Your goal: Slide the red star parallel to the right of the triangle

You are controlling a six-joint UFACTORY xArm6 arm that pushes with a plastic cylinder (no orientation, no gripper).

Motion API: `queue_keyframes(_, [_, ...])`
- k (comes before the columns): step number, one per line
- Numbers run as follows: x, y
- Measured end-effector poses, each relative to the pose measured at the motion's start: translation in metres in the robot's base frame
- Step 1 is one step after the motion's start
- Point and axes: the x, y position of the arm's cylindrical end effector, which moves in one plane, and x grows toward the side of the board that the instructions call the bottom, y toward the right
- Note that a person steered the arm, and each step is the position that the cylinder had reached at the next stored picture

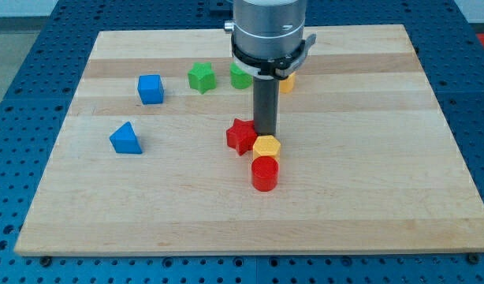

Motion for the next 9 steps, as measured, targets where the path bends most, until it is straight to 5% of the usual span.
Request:
queue_keyframes(6, [0.004,-0.070])
queue_keyframes(9, [0.014,-0.040])
